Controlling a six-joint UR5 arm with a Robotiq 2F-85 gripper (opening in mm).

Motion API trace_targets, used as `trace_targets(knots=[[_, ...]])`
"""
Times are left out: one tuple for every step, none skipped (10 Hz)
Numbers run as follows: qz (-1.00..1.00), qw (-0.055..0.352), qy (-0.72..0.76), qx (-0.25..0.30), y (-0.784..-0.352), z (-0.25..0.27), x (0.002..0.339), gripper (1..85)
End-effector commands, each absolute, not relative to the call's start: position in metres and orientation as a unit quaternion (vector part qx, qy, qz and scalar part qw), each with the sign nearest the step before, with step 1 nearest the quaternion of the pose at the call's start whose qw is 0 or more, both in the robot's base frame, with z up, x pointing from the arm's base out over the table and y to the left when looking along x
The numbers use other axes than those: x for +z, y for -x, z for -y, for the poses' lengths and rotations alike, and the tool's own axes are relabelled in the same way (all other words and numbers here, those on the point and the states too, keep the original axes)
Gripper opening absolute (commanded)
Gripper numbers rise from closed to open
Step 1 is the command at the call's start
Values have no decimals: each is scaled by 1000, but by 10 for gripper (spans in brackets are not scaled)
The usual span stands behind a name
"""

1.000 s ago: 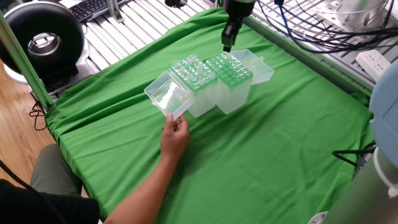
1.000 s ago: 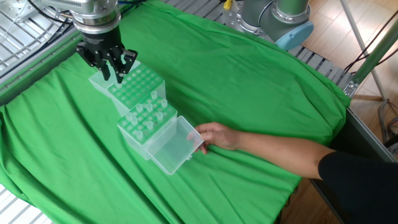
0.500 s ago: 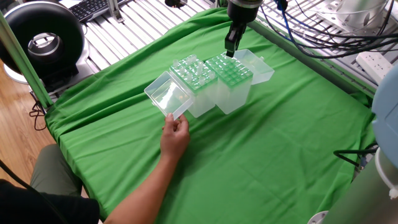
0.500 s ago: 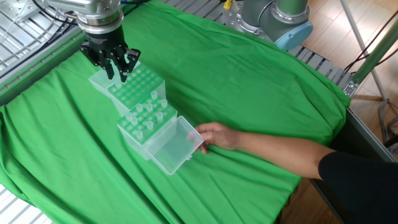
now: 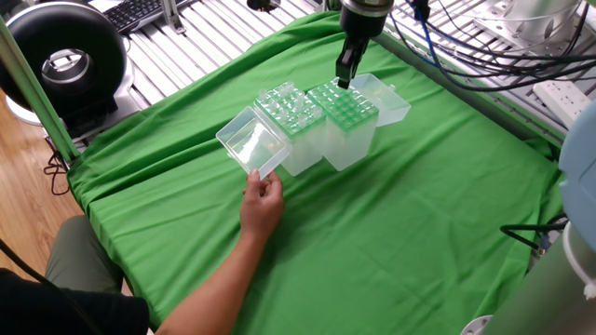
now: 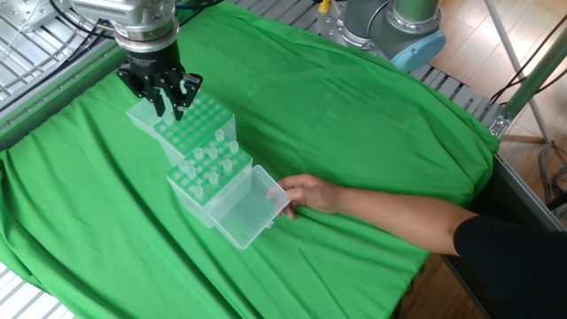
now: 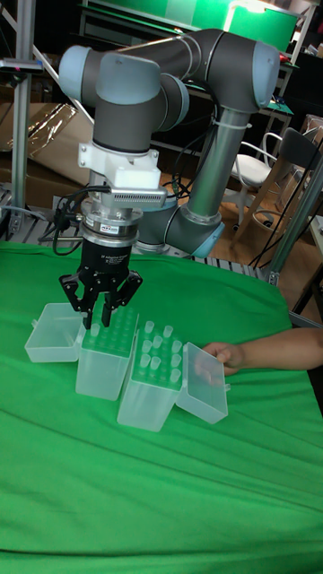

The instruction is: Insert a large pipette tip into the holder for large pipette tips

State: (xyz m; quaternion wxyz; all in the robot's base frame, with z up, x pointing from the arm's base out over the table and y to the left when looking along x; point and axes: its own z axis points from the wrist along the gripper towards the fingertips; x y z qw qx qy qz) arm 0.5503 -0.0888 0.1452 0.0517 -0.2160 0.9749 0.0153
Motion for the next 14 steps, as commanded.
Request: trace_targets(knots=[[-974,62,215,20,-555,86,142,340],[-974,64,215,20,-556,86,141,340],[-974,64,215,20,-557,86,141,340],[-974,66,215,20,-558,85,141,340],[-974,67,215,20,-559,85,141,340],[-974,68,216,18,-561,85,141,340],[-974,69,216,18,-562,85,141,340],[-974,69,215,18,-563,85,140,340],[-974,68,214,17,-564,85,140,340],[-975,68,212,16,-564,85,140,330],[-976,68,208,18,-563,85,140,317],[-977,67,203,17,-562,86,140,280],[-977,66,200,15,-561,87,141,263],[-978,67,195,16,-562,87,141,240]])
